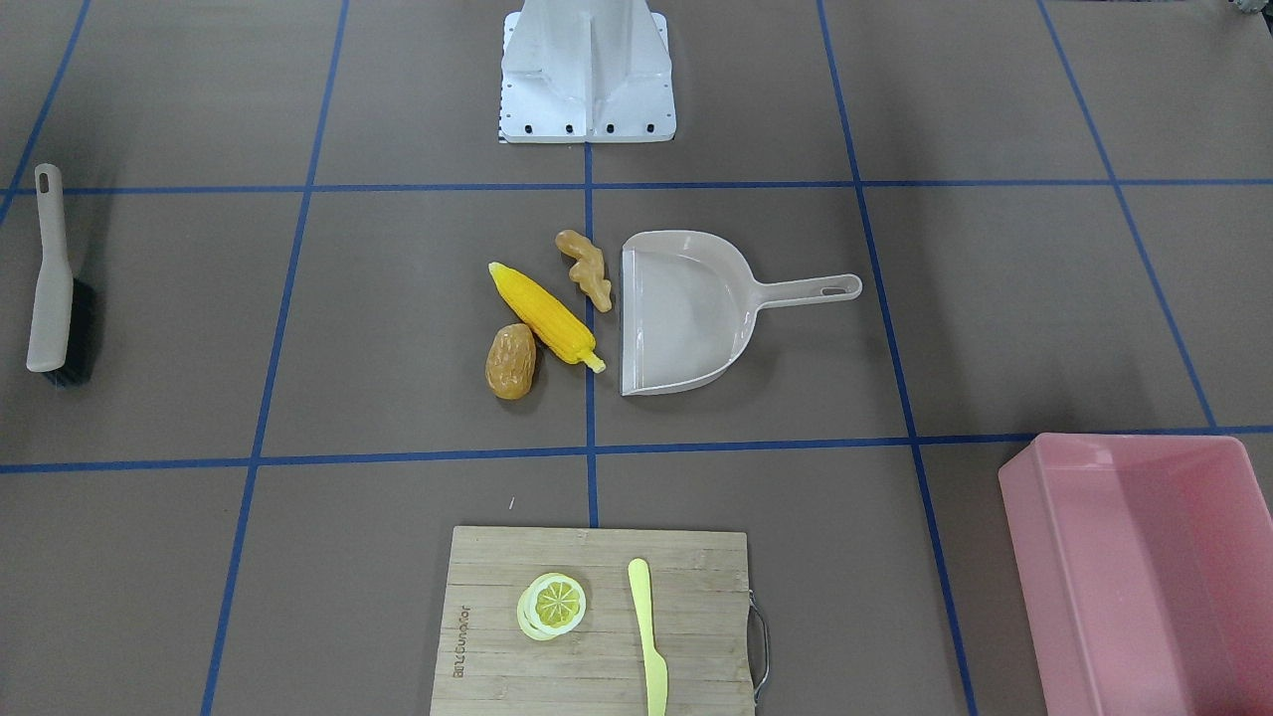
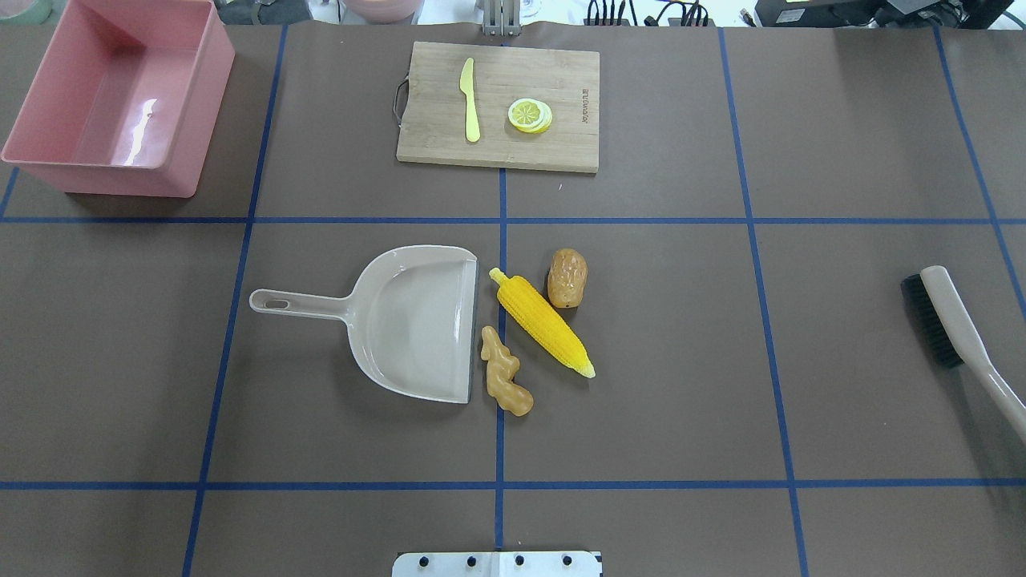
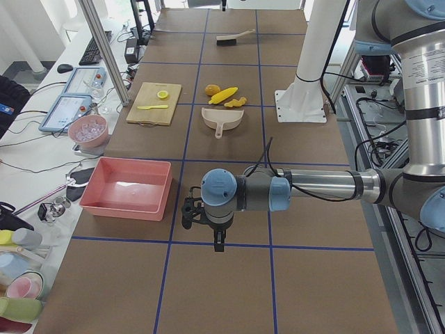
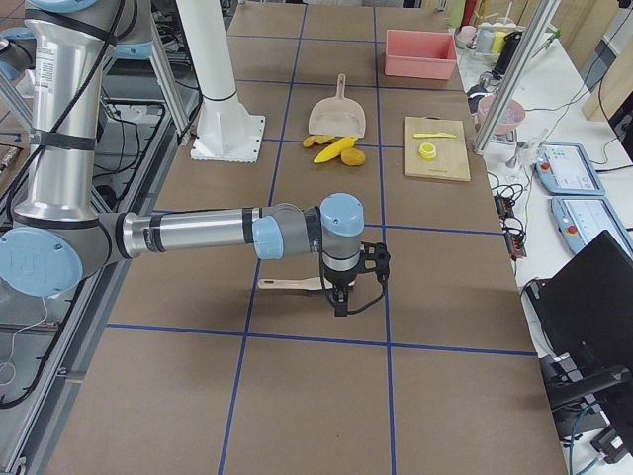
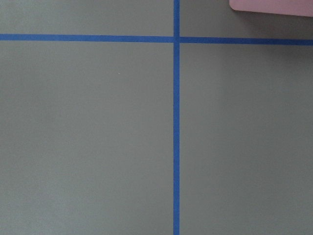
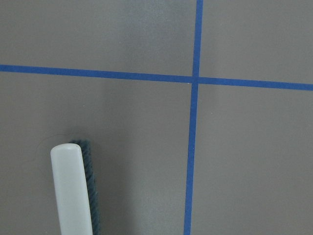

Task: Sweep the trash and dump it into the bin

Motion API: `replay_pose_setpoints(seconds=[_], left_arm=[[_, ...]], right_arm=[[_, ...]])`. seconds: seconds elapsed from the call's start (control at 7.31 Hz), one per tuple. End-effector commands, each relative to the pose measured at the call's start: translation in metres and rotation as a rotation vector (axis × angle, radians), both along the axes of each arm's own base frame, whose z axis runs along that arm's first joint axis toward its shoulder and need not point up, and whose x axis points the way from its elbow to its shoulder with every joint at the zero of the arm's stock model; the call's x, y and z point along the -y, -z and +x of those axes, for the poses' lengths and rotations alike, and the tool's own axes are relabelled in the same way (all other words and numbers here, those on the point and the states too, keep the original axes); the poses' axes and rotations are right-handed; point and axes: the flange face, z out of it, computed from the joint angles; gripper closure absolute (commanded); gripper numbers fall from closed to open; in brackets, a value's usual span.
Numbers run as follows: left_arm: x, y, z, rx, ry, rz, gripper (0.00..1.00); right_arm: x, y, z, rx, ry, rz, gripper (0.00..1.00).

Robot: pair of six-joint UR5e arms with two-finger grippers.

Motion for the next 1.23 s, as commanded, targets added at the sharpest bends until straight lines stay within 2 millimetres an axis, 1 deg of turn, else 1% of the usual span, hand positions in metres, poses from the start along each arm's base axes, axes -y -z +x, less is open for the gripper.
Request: replay_pose_setpoints(seconds=[0.0, 0.96, 1.09], left_arm=[[0.0010, 0.0029, 0.0000, 0.001, 0.000, 0.013, 0.02], [0.0026, 0.0006, 0.0004, 0.003, -0.002, 0.044, 0.02], [0.0033, 0.0054, 0.0004, 0.004, -0.003, 0.057, 0.02]], right_arm=[[0.0001, 0.0006, 0.0000, 0.000, 0.000, 0.001, 0.00], [0.0001, 0.0014, -0.0001, 0.002, 0.000, 0.002, 0.00], [0.0001, 0.0006, 0.0000, 0.000, 0.000, 0.001, 0.00]])
